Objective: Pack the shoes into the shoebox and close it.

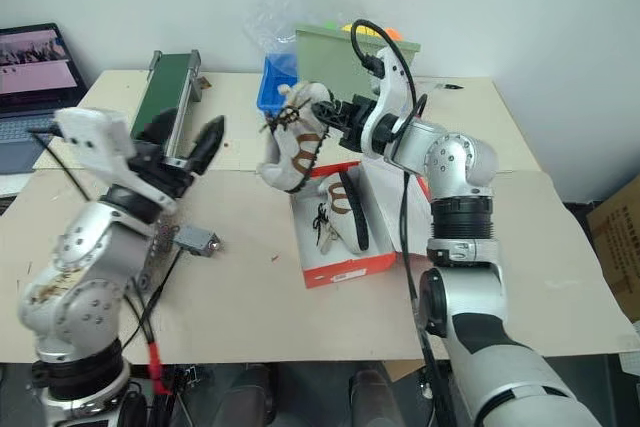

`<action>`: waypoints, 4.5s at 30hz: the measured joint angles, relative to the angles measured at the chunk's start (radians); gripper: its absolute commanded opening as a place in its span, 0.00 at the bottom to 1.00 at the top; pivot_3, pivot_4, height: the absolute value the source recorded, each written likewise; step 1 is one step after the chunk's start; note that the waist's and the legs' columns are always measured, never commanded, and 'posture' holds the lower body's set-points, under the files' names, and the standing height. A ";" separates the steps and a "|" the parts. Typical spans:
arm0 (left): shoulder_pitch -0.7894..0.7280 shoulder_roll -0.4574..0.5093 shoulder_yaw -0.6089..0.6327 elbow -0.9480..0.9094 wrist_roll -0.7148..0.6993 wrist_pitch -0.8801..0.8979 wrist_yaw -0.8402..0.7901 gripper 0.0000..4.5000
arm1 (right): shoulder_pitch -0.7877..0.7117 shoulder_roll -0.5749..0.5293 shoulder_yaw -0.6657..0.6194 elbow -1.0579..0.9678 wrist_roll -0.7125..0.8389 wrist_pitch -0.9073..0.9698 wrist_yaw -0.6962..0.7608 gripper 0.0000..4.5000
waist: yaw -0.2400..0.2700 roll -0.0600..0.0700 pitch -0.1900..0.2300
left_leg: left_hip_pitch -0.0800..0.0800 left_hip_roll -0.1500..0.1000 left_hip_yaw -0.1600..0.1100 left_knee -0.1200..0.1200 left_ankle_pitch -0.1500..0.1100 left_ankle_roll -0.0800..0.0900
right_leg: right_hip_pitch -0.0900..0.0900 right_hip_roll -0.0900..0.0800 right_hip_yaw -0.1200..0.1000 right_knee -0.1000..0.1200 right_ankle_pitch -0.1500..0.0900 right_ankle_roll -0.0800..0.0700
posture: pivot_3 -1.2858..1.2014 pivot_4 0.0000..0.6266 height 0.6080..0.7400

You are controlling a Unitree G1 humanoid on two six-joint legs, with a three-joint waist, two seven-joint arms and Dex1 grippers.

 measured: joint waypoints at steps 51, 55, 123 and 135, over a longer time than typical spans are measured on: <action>-0.041 0.055 -0.134 0.083 0.085 -0.026 -0.146 0.92 | -0.005 -0.082 0.150 -0.286 -0.233 0.079 0.418 0.94 | 0.013 -0.001 0.000 | 0.000 0.000 -0.001 0.001 0.000 0.000 | 0.001 0.000 -0.002 0.000 0.000 0.000 | 0.52 0.24 1.00; -0.035 0.078 -0.155 0.100 0.064 -0.016 -0.221 0.92 | 0.134 -0.223 0.140 -0.402 -0.182 0.087 0.502 0.72 | 0.018 -0.001 0.000 | 0.000 0.000 0.000 0.000 0.000 0.000 | 0.001 -0.001 -0.001 -0.003 0.000 0.000 | 0.52 0.24 1.00; -0.177 0.576 -0.332 0.241 -0.080 0.156 -0.984 0.92 | 0.829 -0.218 -0.028 -0.781 0.365 -0.114 0.105 0.01 | 0.000 0.000 0.002 | 0.002 0.000 0.001 0.002 0.000 0.000 | 0.002 0.000 0.002 0.002 -0.003 0.001 | 0.52 0.24 1.00; -0.008 0.614 -0.226 0.130 -0.091 0.181 -0.918 0.92 | 0.561 -0.169 0.329 -0.292 -0.146 -0.404 0.298 0.01 | -0.019 -0.001 0.001 | 0.005 0.001 0.001 0.002 0.001 0.002 | 0.003 0.000 0.001 0.003 -0.002 0.002 | 0.52 0.24 1.00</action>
